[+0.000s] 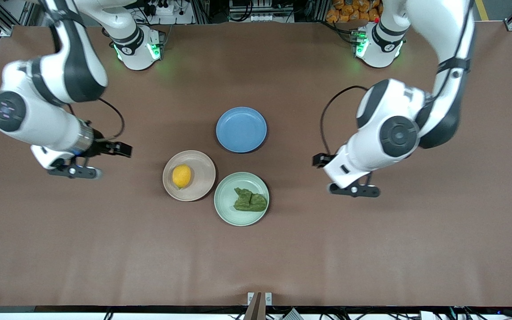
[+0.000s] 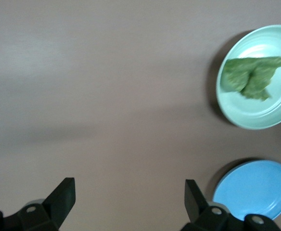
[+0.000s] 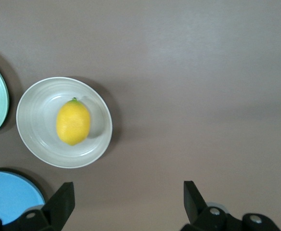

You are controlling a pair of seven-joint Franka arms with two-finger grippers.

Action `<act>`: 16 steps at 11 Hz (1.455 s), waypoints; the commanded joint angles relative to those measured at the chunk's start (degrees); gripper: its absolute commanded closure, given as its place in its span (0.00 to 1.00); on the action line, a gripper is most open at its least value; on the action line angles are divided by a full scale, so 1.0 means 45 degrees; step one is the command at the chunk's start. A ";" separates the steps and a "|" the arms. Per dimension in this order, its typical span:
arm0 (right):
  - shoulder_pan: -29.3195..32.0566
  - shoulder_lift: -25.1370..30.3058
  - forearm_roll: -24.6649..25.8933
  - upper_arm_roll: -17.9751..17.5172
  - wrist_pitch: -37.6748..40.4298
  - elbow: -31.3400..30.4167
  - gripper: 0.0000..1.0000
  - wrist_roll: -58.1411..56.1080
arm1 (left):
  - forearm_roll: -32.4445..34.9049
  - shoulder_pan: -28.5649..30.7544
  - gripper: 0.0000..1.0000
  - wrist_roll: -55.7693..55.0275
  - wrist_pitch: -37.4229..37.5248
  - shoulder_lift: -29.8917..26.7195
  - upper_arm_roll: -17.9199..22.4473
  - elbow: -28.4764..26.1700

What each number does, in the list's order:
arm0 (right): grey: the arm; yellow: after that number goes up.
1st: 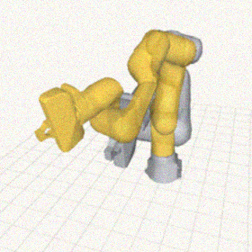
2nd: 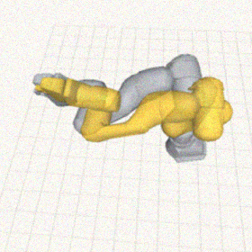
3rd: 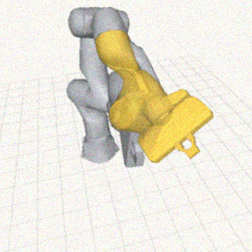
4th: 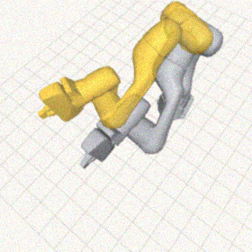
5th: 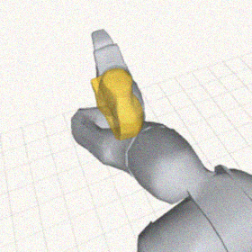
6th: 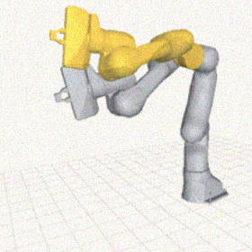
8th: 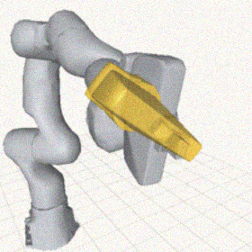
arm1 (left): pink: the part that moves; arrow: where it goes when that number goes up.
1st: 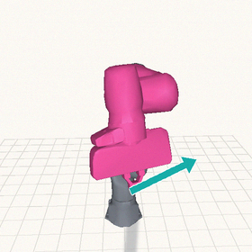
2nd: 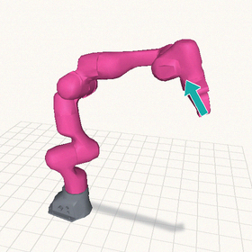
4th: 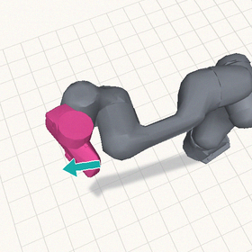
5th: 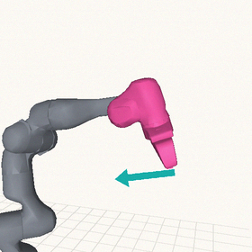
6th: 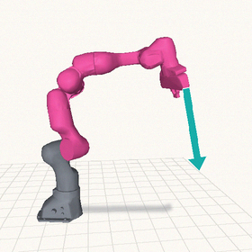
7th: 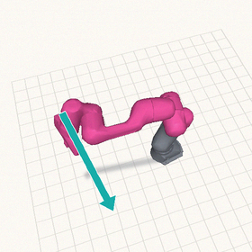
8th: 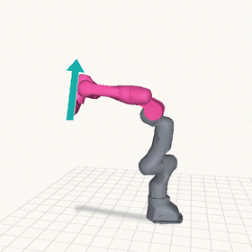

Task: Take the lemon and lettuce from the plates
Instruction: 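Move the right gripper toward the lemon while the left gripper approaches the lettuce, then lower the right gripper over the lemon while the left gripper lowers too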

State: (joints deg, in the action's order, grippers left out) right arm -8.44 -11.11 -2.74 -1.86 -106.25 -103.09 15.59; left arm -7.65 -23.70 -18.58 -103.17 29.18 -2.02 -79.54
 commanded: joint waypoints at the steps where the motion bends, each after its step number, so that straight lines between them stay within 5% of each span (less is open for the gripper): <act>1: -0.0428 -0.1005 -0.0113 0.0023 -0.0801 0.0115 0.00 0.0422 | -0.0779 -0.0727 0.00 -0.1123 -0.1734 0.1032 0.0097 0.0351; 8: -0.1347 -0.2606 -0.0132 0.0003 -0.2618 0.0135 0.00 0.1028 | -0.3003 -0.1763 0.00 -0.2220 -0.7378 0.3083 -0.0039 0.0507; 16: -0.2403 -0.3935 -0.0191 0.0023 -0.4259 0.0076 0.00 0.3176 | -0.3378 -0.2798 0.00 -0.3683 -0.9729 0.5194 -0.0079 0.1443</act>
State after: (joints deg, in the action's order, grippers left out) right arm -18.65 -27.19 -3.17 -2.00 -123.67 -103.16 28.35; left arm -21.70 -35.31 -33.67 -145.50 49.92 -2.71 -75.98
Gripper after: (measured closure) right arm 0.000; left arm 0.000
